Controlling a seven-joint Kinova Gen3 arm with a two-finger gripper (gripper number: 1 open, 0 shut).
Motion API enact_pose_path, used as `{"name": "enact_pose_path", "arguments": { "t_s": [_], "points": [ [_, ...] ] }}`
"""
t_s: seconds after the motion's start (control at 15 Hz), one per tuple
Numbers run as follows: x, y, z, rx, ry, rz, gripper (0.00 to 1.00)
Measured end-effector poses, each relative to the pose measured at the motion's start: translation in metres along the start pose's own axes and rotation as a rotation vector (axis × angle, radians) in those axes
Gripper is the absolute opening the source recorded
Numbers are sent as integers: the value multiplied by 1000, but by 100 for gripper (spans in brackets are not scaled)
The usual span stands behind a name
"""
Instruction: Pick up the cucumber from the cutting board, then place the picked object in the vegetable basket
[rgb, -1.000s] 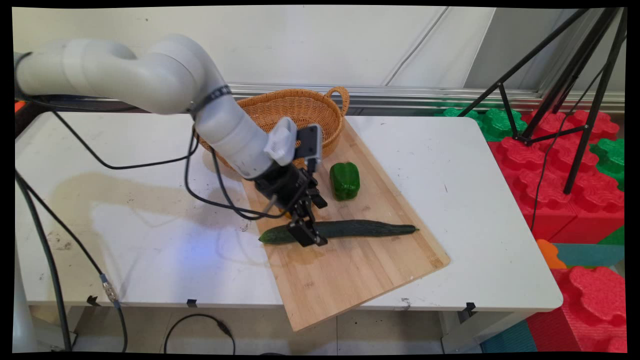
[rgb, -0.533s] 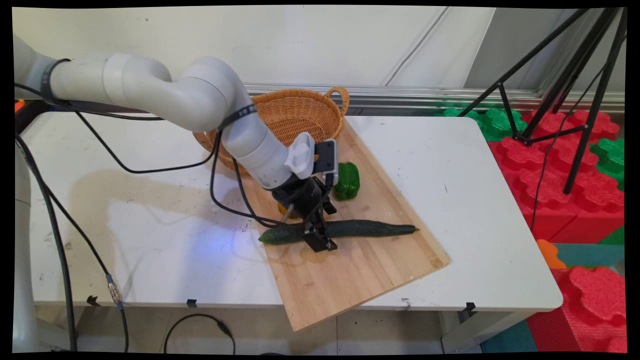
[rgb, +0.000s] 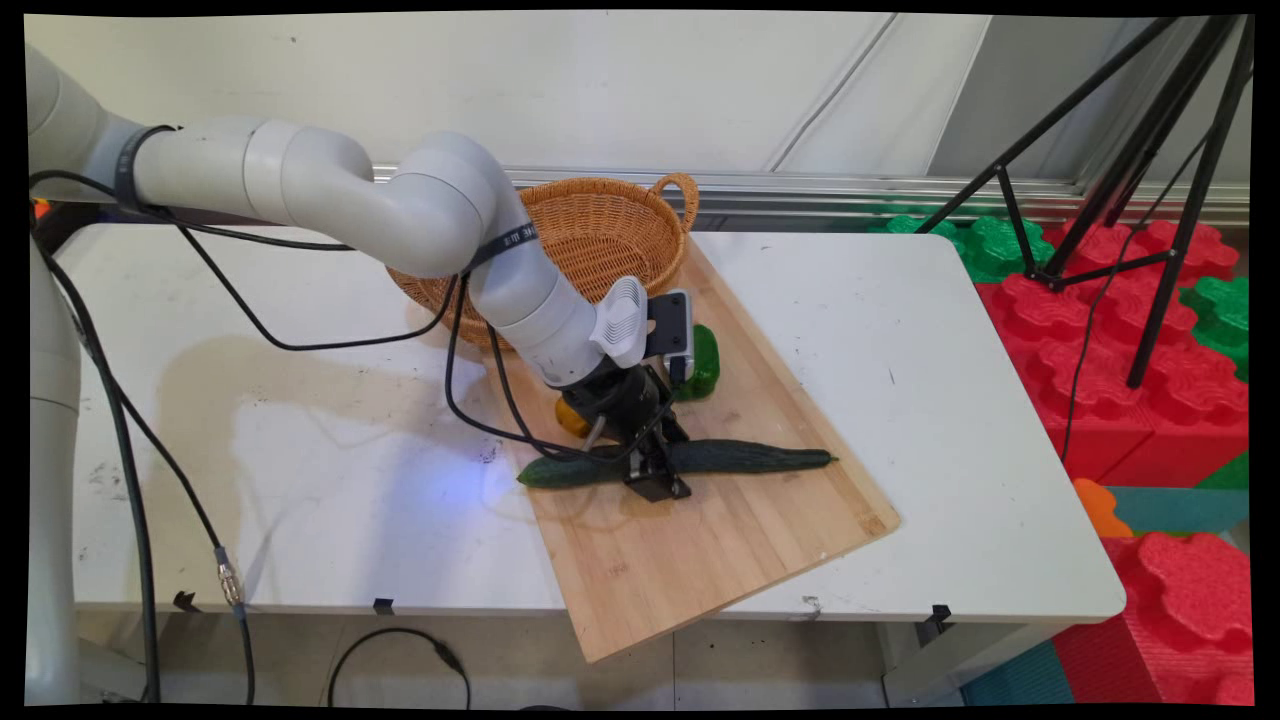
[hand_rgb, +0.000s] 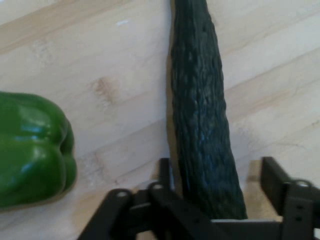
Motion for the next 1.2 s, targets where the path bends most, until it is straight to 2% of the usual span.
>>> {"name": "enact_pose_path", "arguments": {
  "t_s": [0.67, 1.0, 1.2],
  "points": [
    [2, -1, -5, -10, 26, -25, 0],
    [3, -1, -22, -15, 53, -46, 0],
    [0, 2, -44, -20, 76, -52, 0]
  ]
}}
